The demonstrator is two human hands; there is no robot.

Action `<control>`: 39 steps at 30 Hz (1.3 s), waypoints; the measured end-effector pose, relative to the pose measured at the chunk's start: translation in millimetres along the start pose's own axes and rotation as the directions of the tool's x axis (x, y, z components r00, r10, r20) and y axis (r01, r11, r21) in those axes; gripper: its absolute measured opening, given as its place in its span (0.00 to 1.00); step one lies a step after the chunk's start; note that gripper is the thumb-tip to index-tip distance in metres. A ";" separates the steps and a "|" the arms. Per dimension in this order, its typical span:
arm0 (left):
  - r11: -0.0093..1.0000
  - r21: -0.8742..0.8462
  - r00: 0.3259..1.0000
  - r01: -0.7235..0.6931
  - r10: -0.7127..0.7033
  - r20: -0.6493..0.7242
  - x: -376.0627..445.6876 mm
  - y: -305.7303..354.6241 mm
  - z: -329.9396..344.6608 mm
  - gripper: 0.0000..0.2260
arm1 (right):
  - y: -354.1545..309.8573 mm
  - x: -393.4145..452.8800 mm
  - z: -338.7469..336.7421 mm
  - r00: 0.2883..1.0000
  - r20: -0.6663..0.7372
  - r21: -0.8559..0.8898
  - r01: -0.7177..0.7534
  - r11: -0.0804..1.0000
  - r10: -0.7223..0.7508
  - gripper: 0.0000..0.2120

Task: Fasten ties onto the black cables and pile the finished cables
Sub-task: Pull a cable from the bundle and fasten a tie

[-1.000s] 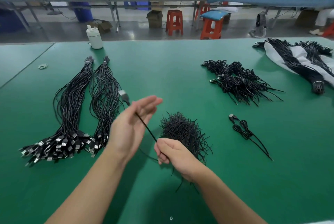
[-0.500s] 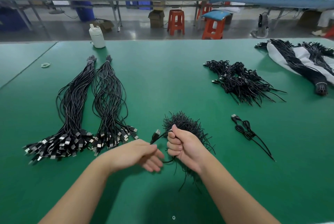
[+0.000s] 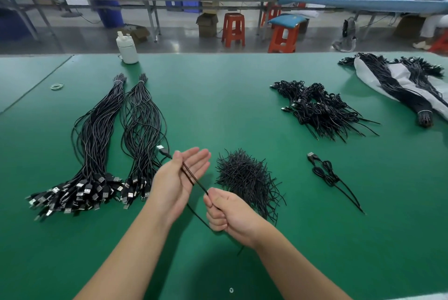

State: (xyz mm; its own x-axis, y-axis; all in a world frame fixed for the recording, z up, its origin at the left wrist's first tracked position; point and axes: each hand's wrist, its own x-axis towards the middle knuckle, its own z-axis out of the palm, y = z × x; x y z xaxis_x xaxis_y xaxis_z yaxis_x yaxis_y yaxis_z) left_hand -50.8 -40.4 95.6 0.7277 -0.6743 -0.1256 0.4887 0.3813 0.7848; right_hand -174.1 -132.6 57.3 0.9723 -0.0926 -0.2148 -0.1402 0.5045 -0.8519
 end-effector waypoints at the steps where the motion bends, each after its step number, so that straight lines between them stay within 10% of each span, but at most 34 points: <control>1: 0.997 -0.077 1.000 0.024 -0.023 0.013 2.3 6.1 1.9 0.21 | 1.2 0.6 -2.1 1.000 -0.022 0.027 -0.011 1.000 0.012 0.16; 5: 0.994 0.058 0.969 0.095 -0.105 0.223 -2.6 21.8 -1.4 0.17 | 2.3 4.9 -12.6 0.990 -0.113 0.218 -0.055 0.974 0.081 0.18; 9: 0.845 0.523 0.742 0.116 -0.423 0.520 -13.7 32.3 -12.9 0.19 | -4.1 8.9 -15.5 0.988 -0.105 0.253 -0.081 0.964 0.111 0.20; 16: -0.007 1.000 0.753 0.001 -0.658 -0.005 -19.5 33.4 -7.6 0.18 | -3.8 15.0 1.4 0.988 -0.094 -0.061 -0.130 0.990 0.124 0.17; 20: -0.126 0.992 0.909 0.003 -0.413 -0.055 -19.0 23.5 -5.0 0.19 | -7.2 14.9 4.5 0.989 -0.129 -0.086 -0.086 0.993 0.074 0.16; 22: -0.060 0.998 0.987 -0.015 -0.164 0.005 -15.2 15.4 -5.9 0.17 | -11.3 15.0 5.4 0.992 -0.124 -0.081 -0.032 0.996 0.021 0.16; 26: 0.652 0.758 0.998 0.006 0.039 -0.042 -16.4 -9.6 4.2 0.16 | -9.9 18.2 9.8 0.995 -0.090 -0.060 0.041 0.997 -0.047 0.16; 29: 0.947 0.317 0.991 -0.054 0.090 -0.100 -11.0 -5.6 11.5 0.17 | 3.3 17.4 10.8 0.995 -0.092 -0.104 0.015 0.995 -0.024 0.17; 34: 0.996 0.077 0.987 0.039 -0.051 0.150 -12.4 23.5 4.1 0.16 | 10.0 16.0 4.9 0.990 -0.130 -0.031 0.042 0.999 -0.046 0.16; 39: 0.774 0.633 0.796 -0.020 -0.371 0.479 -24.0 39.8 -17.2 0.17 | -13.3 16.9 -8.1 0.990 -0.135 -0.111 0.032 0.993 -0.047 0.21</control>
State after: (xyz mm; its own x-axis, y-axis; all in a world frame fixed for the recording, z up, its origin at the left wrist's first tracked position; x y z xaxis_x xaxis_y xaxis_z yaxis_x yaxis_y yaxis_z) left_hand -40.5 1.9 119.4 0.1671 -0.9808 -0.1006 0.0588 -0.0919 0.9940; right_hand -157.3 -147.8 61.2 0.9438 -0.2309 -0.2365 -0.1284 0.4033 -0.9060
